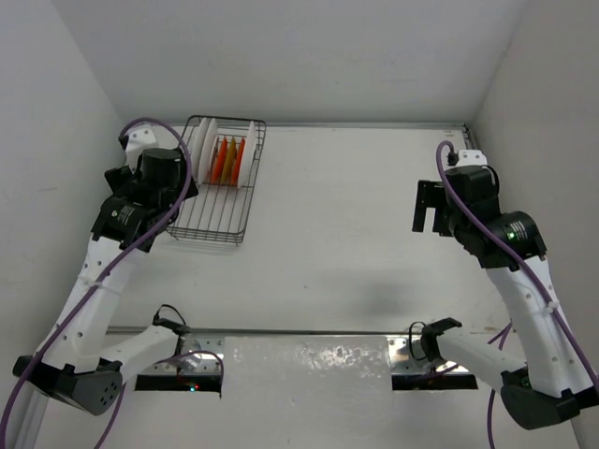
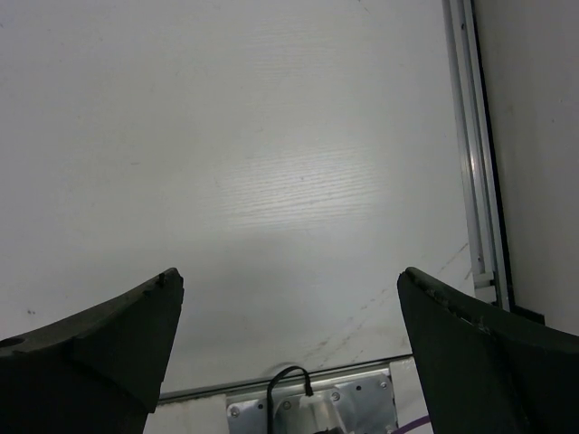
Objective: Unload the plates from the dish rack
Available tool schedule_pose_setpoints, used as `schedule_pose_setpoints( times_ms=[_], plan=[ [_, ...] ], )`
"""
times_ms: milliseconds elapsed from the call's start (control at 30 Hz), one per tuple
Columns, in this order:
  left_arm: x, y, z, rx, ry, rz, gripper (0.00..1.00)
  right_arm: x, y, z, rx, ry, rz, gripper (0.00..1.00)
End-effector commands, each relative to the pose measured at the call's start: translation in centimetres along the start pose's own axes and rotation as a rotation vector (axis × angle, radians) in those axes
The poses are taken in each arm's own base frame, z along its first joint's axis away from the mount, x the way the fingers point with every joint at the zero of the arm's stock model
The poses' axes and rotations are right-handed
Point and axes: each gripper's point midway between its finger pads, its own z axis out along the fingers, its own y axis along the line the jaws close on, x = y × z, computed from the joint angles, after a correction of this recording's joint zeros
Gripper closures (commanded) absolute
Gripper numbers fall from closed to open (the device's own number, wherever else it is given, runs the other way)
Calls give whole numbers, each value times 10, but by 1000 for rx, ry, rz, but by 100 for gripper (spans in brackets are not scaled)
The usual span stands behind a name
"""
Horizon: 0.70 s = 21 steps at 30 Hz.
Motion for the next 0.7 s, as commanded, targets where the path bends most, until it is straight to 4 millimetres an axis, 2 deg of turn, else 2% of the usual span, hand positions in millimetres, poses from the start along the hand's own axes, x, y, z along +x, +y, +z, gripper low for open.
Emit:
schedule_pose_setpoints(
  times_ms=[0,100,233,267,300,400,433,467,500,533,567,600,633,667],
  plan=[
    [-23,-8,-4,35,-55,-44,0,-12,0,3,23,-16,-8,1],
    [-24,-13,-2,45,-51,-43,0,-13,1,2,15,-24,-7,1],
    [-28,-35,3,124,-34,-37,0,-11,2,2,4,-21,-10,1],
    [-31,-44,3,161,-37,-33,0,-10,5,3,-9,-15,-22,1],
    [-33,-69,9,255,-30,5,0,-6,7,5,-22,-3,-35,1],
    [-61,-113,15,418,-64,25,0,-1,26,9,-117,20,-49,1],
    [-69,-142,24,506,-57,72,0,-1,30,10,-139,21,-48,1],
    [-77,-153,30,531,-61,88,0,1,35,10,-162,26,-51,1],
    [-62,-179,59,545,12,139,2,3,39,10,-189,31,-48,1],
    [-95,-188,61,580,-27,106,5,3,42,10,-203,27,-48,1],
    [-97,-198,71,620,4,103,11,4,42,11,-209,29,-54,1],
    [-101,-211,81,665,27,89,11,4,44,10,-219,28,-56,1],
    [-108,-226,103,697,46,59,17,4,47,8,-241,31,-74,1],
    [-90,-243,126,732,112,71,18,4,49,6,-261,33,-80,1]
  ],
)
